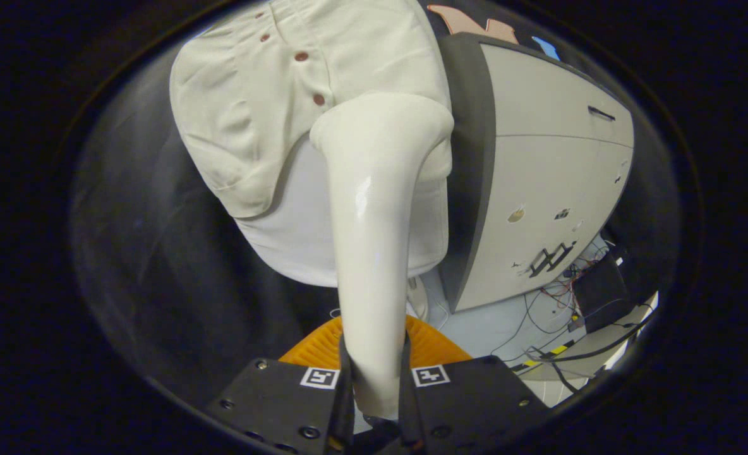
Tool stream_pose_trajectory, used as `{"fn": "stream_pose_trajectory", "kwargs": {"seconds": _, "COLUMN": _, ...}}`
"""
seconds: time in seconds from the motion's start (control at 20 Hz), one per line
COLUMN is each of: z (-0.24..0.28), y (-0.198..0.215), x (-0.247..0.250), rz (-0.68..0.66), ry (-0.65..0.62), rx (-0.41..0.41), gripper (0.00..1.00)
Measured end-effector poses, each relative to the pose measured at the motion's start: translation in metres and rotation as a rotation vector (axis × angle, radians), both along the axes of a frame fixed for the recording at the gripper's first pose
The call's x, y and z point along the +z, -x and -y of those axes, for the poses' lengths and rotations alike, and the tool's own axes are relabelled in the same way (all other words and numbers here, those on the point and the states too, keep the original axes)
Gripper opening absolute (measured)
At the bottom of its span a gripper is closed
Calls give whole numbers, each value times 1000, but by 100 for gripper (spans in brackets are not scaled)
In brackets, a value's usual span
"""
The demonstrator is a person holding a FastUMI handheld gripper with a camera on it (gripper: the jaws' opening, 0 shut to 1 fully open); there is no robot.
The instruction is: Iron the clothes twice with a garment steamer, once on the left side and once on the right side.
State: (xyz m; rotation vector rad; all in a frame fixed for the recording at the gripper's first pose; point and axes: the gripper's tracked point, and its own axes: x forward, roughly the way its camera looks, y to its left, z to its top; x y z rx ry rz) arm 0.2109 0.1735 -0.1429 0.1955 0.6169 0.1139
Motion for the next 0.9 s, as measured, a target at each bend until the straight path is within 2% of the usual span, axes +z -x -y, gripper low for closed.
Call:
{"fn": "stream_pose_trajectory", "kwargs": {"seconds": 0.4, "z": 5, "y": 82, "x": 164, "rz": 325, "ry": 61, "rx": -29, "gripper": 28}}
{"fn": "stream_pose_trajectory", "kwargs": {"seconds": 0.6, "z": 5, "y": 120, "x": 208, "rz": 430, "ry": 56, "rx": -46, "gripper": 28}}
{"fn": "stream_pose_trajectory", "kwargs": {"seconds": 0.9, "z": 20, "y": 132, "x": 252, "rz": 559, "ry": -3, "rx": -64, "gripper": 27}}
